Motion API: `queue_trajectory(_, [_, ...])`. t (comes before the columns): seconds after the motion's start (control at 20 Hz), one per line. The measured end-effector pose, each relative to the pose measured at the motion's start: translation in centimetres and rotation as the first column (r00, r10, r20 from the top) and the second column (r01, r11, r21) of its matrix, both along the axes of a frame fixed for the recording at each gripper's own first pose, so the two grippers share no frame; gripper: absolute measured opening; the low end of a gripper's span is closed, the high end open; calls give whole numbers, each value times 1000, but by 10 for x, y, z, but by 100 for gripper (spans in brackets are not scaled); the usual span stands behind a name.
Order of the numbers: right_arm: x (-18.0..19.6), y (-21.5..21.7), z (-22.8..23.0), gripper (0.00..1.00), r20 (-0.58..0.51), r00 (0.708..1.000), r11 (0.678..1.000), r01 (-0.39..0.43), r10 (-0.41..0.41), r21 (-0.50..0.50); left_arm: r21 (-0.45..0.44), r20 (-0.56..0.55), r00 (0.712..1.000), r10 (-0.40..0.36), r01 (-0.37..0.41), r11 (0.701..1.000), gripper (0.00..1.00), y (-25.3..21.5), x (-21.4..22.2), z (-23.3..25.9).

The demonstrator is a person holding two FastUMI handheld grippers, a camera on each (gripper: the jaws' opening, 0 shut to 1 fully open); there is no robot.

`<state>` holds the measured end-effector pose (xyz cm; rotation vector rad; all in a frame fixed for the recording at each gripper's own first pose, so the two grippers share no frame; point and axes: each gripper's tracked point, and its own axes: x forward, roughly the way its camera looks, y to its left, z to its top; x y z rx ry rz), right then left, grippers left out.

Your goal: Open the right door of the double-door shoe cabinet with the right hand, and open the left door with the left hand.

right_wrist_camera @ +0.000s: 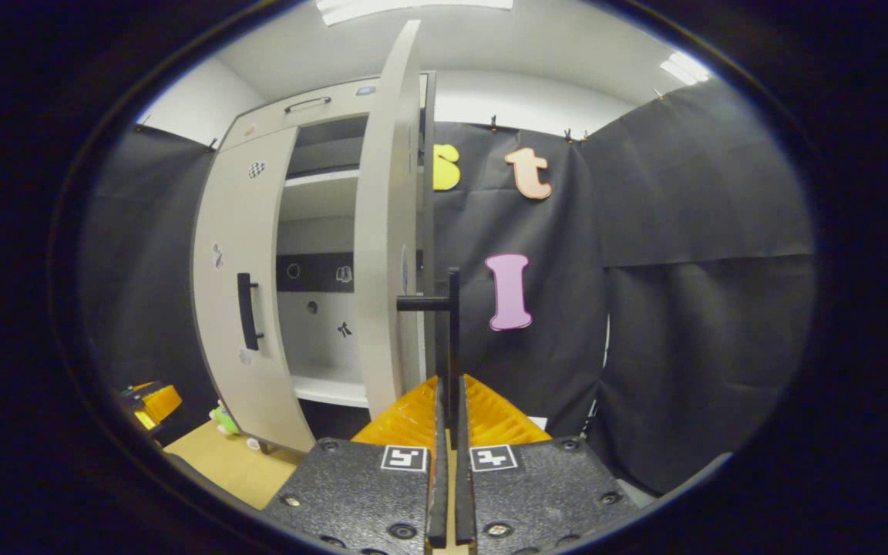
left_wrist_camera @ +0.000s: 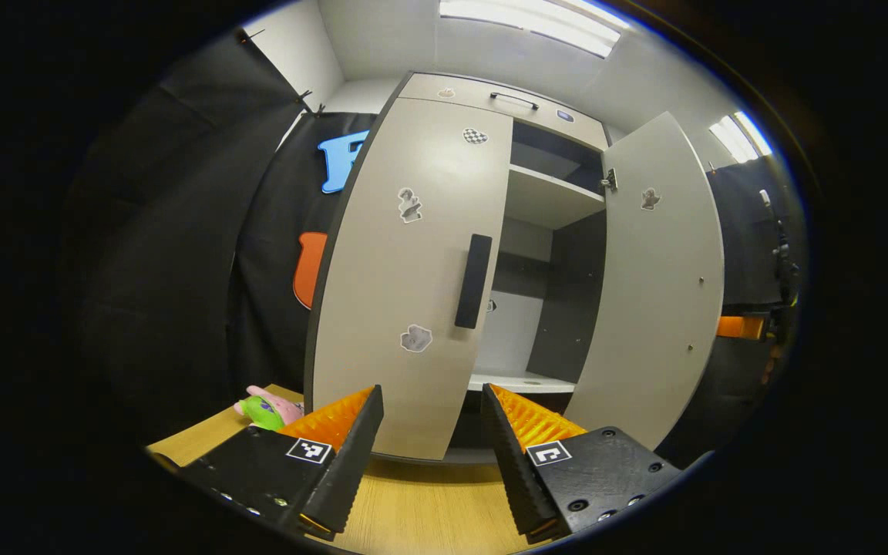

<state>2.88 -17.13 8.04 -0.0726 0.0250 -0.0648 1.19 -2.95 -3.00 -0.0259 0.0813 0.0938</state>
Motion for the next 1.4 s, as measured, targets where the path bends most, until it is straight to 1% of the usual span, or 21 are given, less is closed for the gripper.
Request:
queue_trajectory(0.1, [-23,15,7,7,66,998,1000,-21,22,-20,8,-17,1000,12,-12,1000,76,6,2,-6])
queue_trajectory(0.15, [-32,28,7,7,84,995,998,-56,58,-19,3,-28,1000,13,-13,1000,76,6,3,-8])
queue_trajectory(0.2, [-36,41,2,6,87,993,996,-82,84,-20,-7,-35,999,16,-16,1000,76,7,5,-11])
queue_trajectory(0.3, [-35,53,-16,7,59,993,994,-96,99,-54,-46,-47,999,1,-3,999,76,1,9,-13])
queue_trajectory(0.35, [-34,61,-25,34,43,994,993,-99,102,-70,-64,-52,999,-8,5,998,76,-1,10,-14])
queue_trajectory(0.45, [-30,77,-40,57,15,992,989,-122,123,-79,-75,-50,999,-18,14,997,77,-3,12,-13])
queue_trajectory(0.5, [-28,85,-49,57,-5,990,987,-140,140,-82,-73,-47,999,-22,18,997,77,-4,11,-13])
queue_trajectory(0.6, [-23,99,-63,67,-28,985,982,-172,170,-78,-74,-34,999,-30,27,997,77,-7,11,-7])
queue_trajectory(0.65, [-21,106,-67,81,-36,982,980,-188,186,-72,-72,-24,999,-33,31,997,77,-8,11,-3])
queue_trajectory(0.7, [-17,110,-70,87,-31,982,980,-188,186,-60,-68,-12,999,-31,30,997,77,-7,10,1])
queue_trajectory(0.75, [-15,113,-74,96,-36,981,980,-194,193,-50,-62,4,1000,-27,27,998,77,-6,11,4])
queue_trajectory(0.95, [-12,123,-89,97,-87,970,973,-230,227,-27,-46,34,999,-31,33,998,76,-6,30,23])
queue_trajectory(1.0, [-13,123,-91,99,-94,969,972,-233,230,-25,-30,45,998,-38,39,999,76,-8,40,31])
queue_trajectory(1.05, [-14,123,-93,97,-96,968,972,-234,231,-22,-11,60,997,-48,49,999,77,-10,52,39])
queue_trajectory(1.1, [-15,122,-93,99,-95,968,972,-233,230,-16,0,69,996,-53,53,999,76,-12,66,46])
queue_trajectory(1.2, [-18,121,-95,97,-99,968,973,-232,230,-4,-4,67,995,-76,77,997,76,-22,93,55])
queue_trajectory(1.25, [-20,119,-96,99,-100,969,974,-228,227,0,-5,72,993,-89,89,996,76,-27,104,61])
queue_trajectory(1.3, [-21,116,-95,99,-99,970,975,-221,220,1,5,81,992,-93,93,996,76,-30,118,67])
queue_trajectory(1.35, [-23,113,-95,97,-98,972,977,-213,212,1,29,84,992,-93,90,995,76,-31,132,70])
queue_trajectory(1.4, [-25,111,-94,99,-96,974,978,-208,207,2,53,76,993,-90,86,995,76,-32,145,69])
